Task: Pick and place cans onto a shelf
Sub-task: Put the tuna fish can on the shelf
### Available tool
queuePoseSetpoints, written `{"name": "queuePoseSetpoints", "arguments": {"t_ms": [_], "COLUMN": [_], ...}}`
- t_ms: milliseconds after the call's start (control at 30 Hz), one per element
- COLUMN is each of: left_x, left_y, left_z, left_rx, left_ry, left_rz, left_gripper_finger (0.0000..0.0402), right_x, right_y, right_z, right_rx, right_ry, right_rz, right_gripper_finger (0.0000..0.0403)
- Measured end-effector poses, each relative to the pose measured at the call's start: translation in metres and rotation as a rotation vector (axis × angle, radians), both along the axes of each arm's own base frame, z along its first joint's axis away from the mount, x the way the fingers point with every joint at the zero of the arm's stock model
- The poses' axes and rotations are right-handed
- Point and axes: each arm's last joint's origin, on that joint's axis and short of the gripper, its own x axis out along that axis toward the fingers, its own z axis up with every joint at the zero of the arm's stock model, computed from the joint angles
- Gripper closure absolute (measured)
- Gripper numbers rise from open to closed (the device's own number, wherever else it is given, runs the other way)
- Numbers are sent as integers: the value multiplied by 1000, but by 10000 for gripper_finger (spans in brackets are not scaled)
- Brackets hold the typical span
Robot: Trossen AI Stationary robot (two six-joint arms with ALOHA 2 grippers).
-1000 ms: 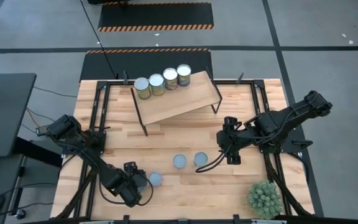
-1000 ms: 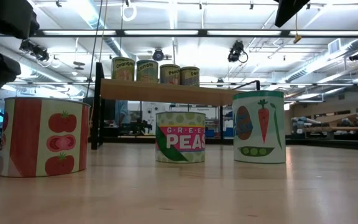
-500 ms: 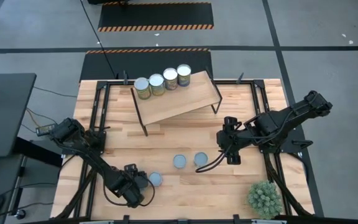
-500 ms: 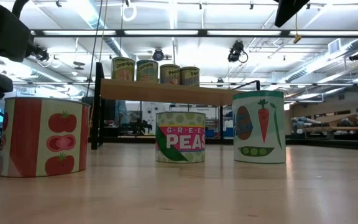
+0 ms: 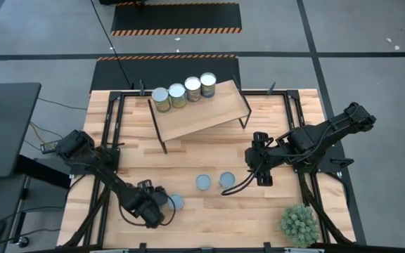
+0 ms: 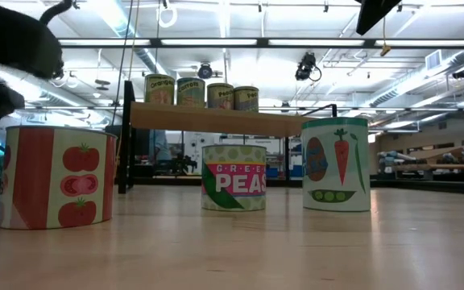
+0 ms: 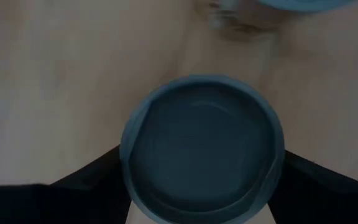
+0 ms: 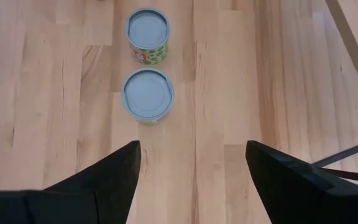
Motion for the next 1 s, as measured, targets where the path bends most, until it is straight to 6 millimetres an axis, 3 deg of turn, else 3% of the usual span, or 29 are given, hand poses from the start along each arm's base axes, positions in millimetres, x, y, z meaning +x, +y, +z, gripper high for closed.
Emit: {"name": "queuePoseSetpoints", "arguments": {"t_ms": [233,400,667,1000], "left_x": [-3,5,43,77], "left_y": [38,74,116,196], "left_z": [40,69,116,149], "left_rx": [-7,-71,-68,81], "left_ry": [-1,-106,-287,-173], "left_rz": [98,210,170,279], "left_gripper_finger": [112,112,112,112], "right_x": [0,0,2,4], "right_y": [0,-1,-3,-2], "right_z": [0,0,1,1], "right_rx": [-13,-13,-6,-9], "right_ry": [2,1,-11,-30], "right_rz": [22,18,4,-1], "right_gripper_finger": [106,106,106,106]}}
